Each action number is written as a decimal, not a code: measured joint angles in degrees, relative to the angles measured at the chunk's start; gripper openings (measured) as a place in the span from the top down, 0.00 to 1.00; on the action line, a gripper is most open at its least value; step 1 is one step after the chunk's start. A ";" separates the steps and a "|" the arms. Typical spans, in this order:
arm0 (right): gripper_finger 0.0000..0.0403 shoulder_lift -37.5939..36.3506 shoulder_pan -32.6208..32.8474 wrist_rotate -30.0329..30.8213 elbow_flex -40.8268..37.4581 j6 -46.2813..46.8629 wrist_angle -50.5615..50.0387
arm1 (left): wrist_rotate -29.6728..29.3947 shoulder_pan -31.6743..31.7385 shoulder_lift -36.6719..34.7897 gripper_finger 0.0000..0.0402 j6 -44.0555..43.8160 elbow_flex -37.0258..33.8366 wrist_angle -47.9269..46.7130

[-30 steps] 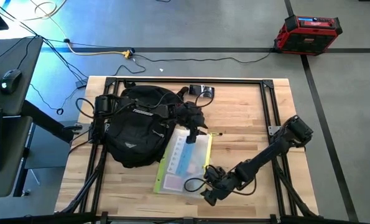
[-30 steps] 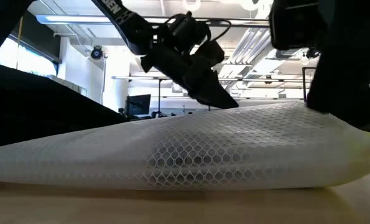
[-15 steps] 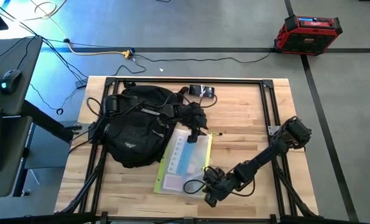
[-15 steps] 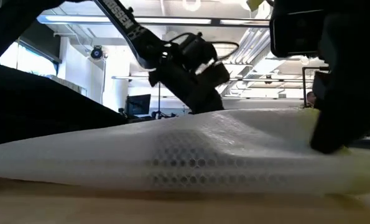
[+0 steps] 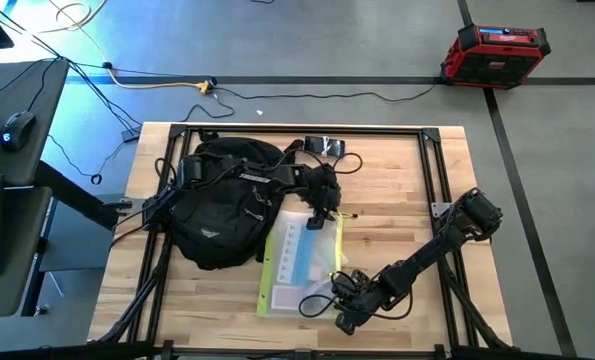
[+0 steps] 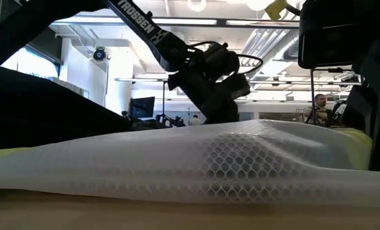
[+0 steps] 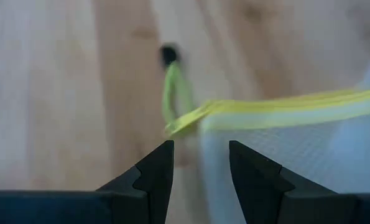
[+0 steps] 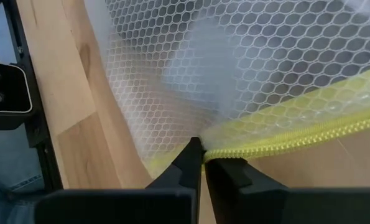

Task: Unpack backpack
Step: Close the transparent zip bag

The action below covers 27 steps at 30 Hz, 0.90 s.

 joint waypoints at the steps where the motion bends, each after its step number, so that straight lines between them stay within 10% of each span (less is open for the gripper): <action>1: 1.00 0.00 -0.02 0.02 0.00 -0.02 -0.08 | -1.18 0.00 0.01 0.67 0.37 -0.01 -0.29; 9: 1.00 0.00 0.00 0.22 0.00 -1.08 -0.01 | -0.88 -0.29 3.52 0.70 -0.87 0.31 0.86; 14: 1.00 0.00 -0.09 1.00 0.00 -1.40 -0.26 | -1.31 -0.45 3.72 0.94 -1.68 0.28 1.80; 20: 1.00 -1.35 0.54 2.40 0.05 -0.11 -3.05 | -5.34 -1.35 0.83 1.00 -4.53 0.08 -0.31; 27: 1.00 -2.60 2.40 4.88 9.35 0.57 -27.36 | -14.97 -5.81 -10.53 1.00 -1.80 -0.28 -8.38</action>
